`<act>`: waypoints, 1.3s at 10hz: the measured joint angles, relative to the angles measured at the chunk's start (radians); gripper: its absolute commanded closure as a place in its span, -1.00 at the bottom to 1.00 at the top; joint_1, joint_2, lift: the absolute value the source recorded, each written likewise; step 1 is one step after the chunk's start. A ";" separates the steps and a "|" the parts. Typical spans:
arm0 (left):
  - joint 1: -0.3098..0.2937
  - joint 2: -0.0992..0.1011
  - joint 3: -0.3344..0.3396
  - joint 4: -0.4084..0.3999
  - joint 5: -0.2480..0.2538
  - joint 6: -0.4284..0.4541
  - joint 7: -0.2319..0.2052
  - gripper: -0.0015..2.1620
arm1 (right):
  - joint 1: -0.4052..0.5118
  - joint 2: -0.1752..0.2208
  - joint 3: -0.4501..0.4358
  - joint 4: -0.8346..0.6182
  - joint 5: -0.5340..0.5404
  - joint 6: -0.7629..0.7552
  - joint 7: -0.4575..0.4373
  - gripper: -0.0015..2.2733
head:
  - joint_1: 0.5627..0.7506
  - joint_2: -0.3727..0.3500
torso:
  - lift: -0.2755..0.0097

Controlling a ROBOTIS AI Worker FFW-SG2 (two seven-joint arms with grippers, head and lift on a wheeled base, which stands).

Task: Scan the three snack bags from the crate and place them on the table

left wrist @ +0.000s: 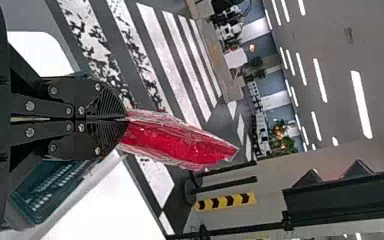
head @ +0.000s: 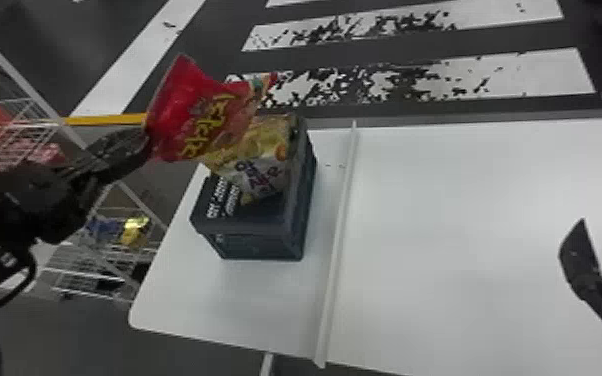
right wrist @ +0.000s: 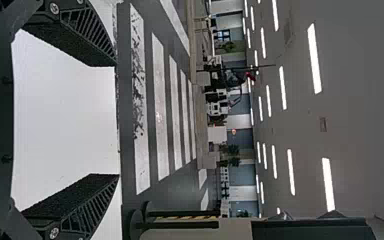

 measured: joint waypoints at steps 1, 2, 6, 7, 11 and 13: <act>0.002 -0.019 -0.004 -0.031 0.031 0.025 -0.003 0.98 | 0.002 0.000 0.000 0.000 0.000 0.000 0.000 -0.91 | 0.41 0.75 | 0.50; 0.002 -0.036 -0.016 -0.049 0.069 0.053 -0.004 0.98 | 0.006 0.000 0.000 -0.004 0.000 -0.002 0.000 -0.91 | 0.41 0.72 | 0.50; -0.007 -0.104 -0.199 -0.079 0.045 0.086 -0.006 0.98 | 0.021 0.001 -0.003 -0.020 0.001 -0.004 0.000 -0.91 | 0.41 0.42 | 0.50; -0.008 -0.117 -0.287 -0.066 -0.013 0.059 -0.003 0.98 | 0.024 0.002 -0.004 -0.023 0.001 -0.008 0.000 -0.91 | 0.41 0.30 | 0.50; -0.041 -0.151 -0.644 0.109 -0.248 -0.100 0.050 0.98 | 0.038 0.003 -0.012 -0.038 0.003 -0.012 -0.014 -0.91 | 0.41 -0.15 | 0.50; -0.051 -0.142 -0.800 0.236 -0.358 -0.175 0.116 0.98 | 0.040 0.002 -0.019 -0.040 0.003 -0.012 -0.041 -0.91 | 0.41 -0.41 | 0.50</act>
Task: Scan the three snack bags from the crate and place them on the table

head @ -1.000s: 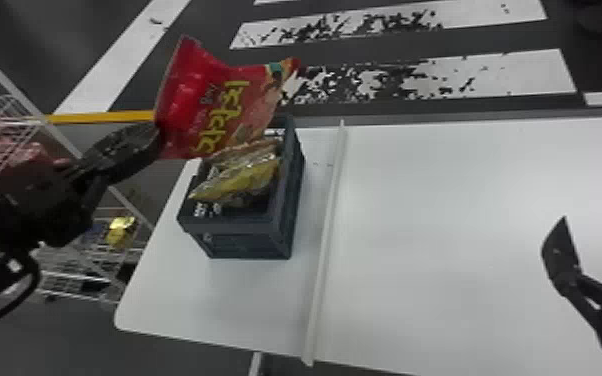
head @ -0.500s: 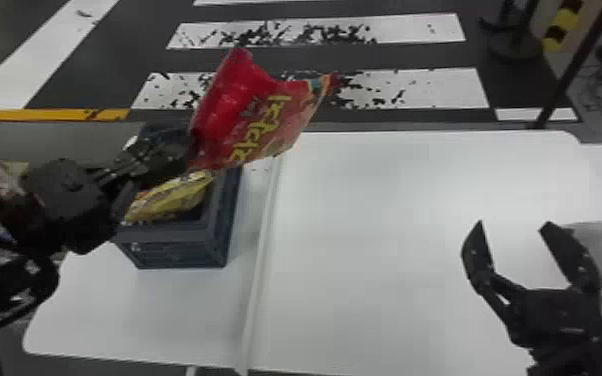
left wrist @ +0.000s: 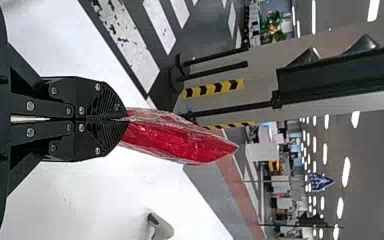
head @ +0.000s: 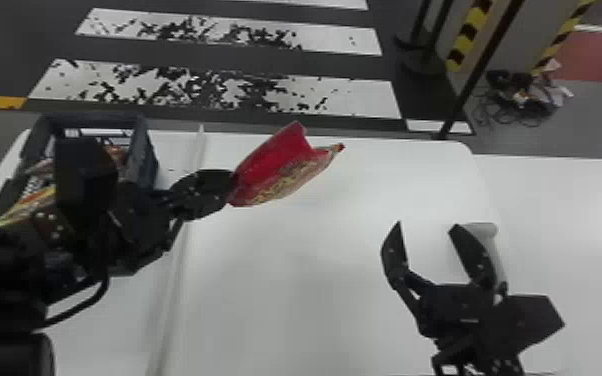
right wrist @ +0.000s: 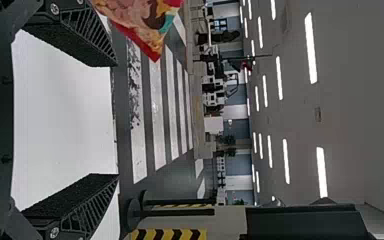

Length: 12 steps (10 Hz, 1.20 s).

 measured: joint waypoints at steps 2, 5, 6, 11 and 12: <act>-0.014 0.007 -0.138 0.133 -0.107 -0.084 0.062 0.98 | 0.000 -0.002 -0.006 0.000 0.000 0.000 -0.019 -0.91 | 0.41 -0.60 | 0.50; -0.062 0.009 -0.299 0.301 -0.233 -0.108 0.101 0.78 | 0.000 -0.005 -0.016 0.001 -0.004 0.000 -0.063 -0.91 | 0.41 -0.94 | 0.50; -0.071 0.009 -0.343 0.344 -0.278 -0.108 0.113 -0.34 | -0.001 -0.006 -0.018 0.002 -0.004 -0.002 -0.084 -0.91 | 0.41 -0.94 | 0.50; -0.044 0.017 -0.352 0.375 -0.205 -0.175 0.214 -0.97 | -0.019 -0.016 -0.017 0.018 -0.010 -0.003 -0.122 -0.91 | 0.41 -0.94 | 0.50; -0.023 0.018 -0.317 0.353 -0.137 -0.211 0.213 -0.97 | -0.021 -0.017 -0.017 0.020 -0.011 -0.003 -0.122 -0.91 | 0.41 -0.94 | 0.50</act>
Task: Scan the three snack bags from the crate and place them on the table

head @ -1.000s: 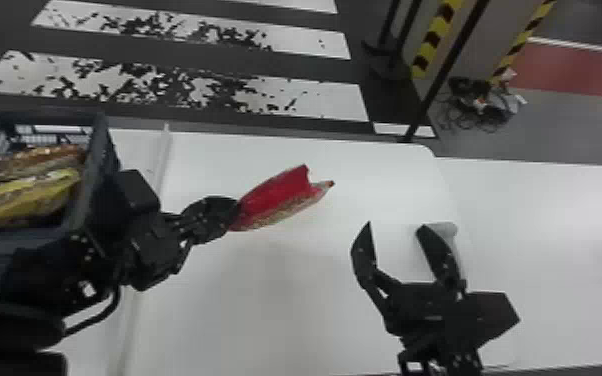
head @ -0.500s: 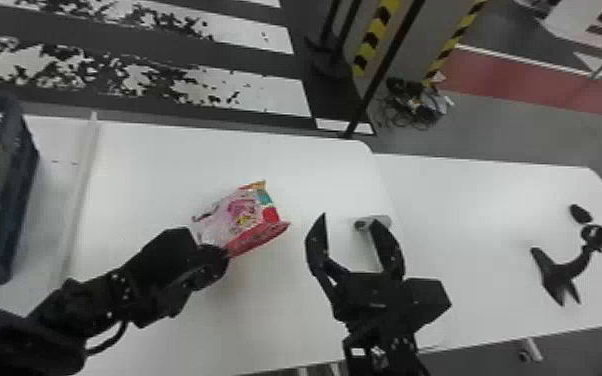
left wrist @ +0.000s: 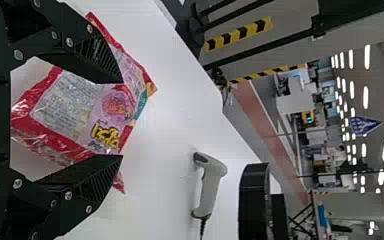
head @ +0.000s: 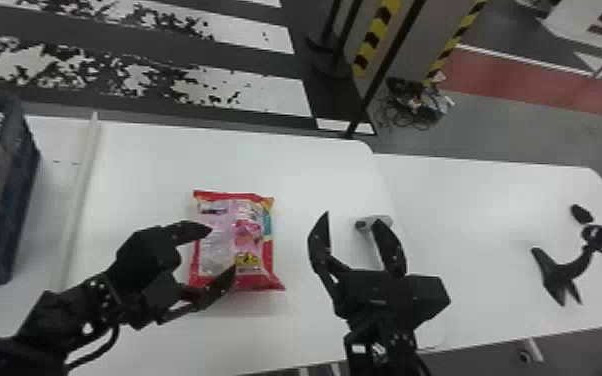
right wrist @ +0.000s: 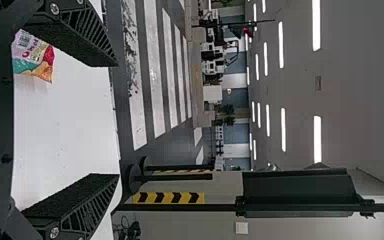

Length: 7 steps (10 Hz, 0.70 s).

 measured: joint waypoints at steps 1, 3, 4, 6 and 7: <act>0.029 0.000 0.047 -0.029 0.079 -0.039 0.009 -0.97 | -0.002 -0.001 0.000 0.003 -0.001 0.000 0.000 -0.91 | 0.41 -0.94 | 0.50; 0.093 0.001 0.158 -0.079 0.215 -0.146 0.078 -0.97 | -0.006 -0.002 0.003 0.009 -0.001 0.001 0.000 -0.91 | 0.41 -0.89 | 0.50; 0.118 0.002 0.209 -0.087 0.277 -0.198 0.115 -0.97 | -0.008 -0.003 0.006 0.012 -0.001 0.001 0.000 -0.91 | 0.41 -0.77 | 0.50; 0.165 0.001 0.304 -0.098 0.359 -0.266 0.238 -0.97 | -0.011 -0.003 0.017 0.017 0.001 0.002 0.000 -0.91 | 0.41 -0.46 | 0.50; 0.185 0.001 0.339 -0.101 0.384 -0.275 0.310 -0.97 | -0.013 -0.003 0.024 0.022 0.003 0.003 0.001 -0.91 | 0.41 -0.37 | 0.50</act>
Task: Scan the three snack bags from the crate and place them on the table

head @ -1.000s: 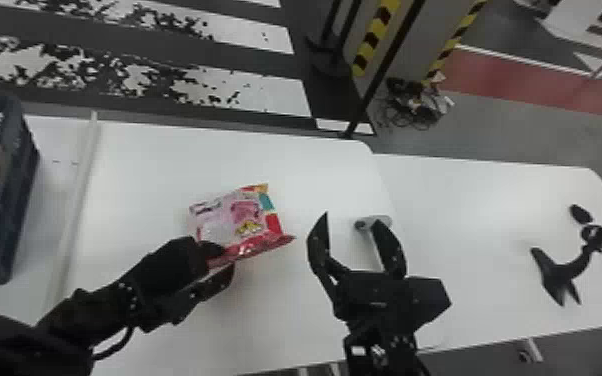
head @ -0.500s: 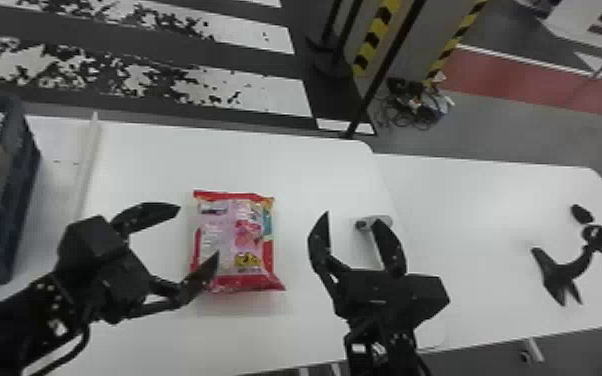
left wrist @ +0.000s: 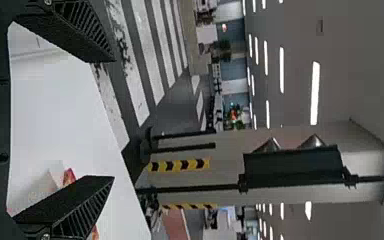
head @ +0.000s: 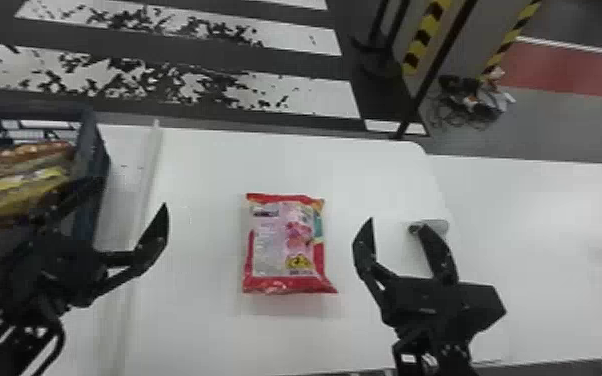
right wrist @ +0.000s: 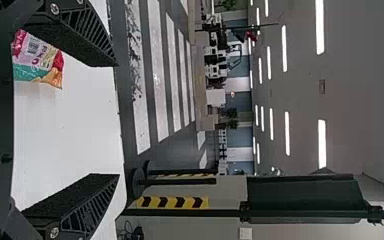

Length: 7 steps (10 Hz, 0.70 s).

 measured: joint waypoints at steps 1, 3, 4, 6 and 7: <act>0.018 0.000 0.026 -0.001 0.019 -0.004 0.058 -0.97 | -0.004 0.000 0.011 0.005 0.005 0.000 0.001 -0.91 | 0.41 -0.23 | 0.50; 0.049 -0.001 0.053 0.000 0.052 -0.025 0.130 -0.97 | -0.011 0.000 0.030 0.011 0.012 0.000 0.001 -0.90 | 0.41 -0.04 | 0.50; 0.059 -0.003 0.060 0.005 0.071 -0.034 0.146 -0.97 | -0.014 0.000 0.039 0.014 0.018 0.000 0.002 -0.84 | 0.41 -0.01 | 0.50; 0.071 -0.008 0.067 0.015 0.100 -0.044 0.191 -0.97 | -0.021 0.000 0.054 0.024 0.045 0.001 0.032 -0.22 | 0.41 0.11 | 0.50; 0.073 -0.009 0.067 0.020 0.105 -0.045 0.201 -0.97 | -0.025 0.000 0.055 0.028 0.055 0.010 0.079 0.52 | 0.41 0.18 | 0.50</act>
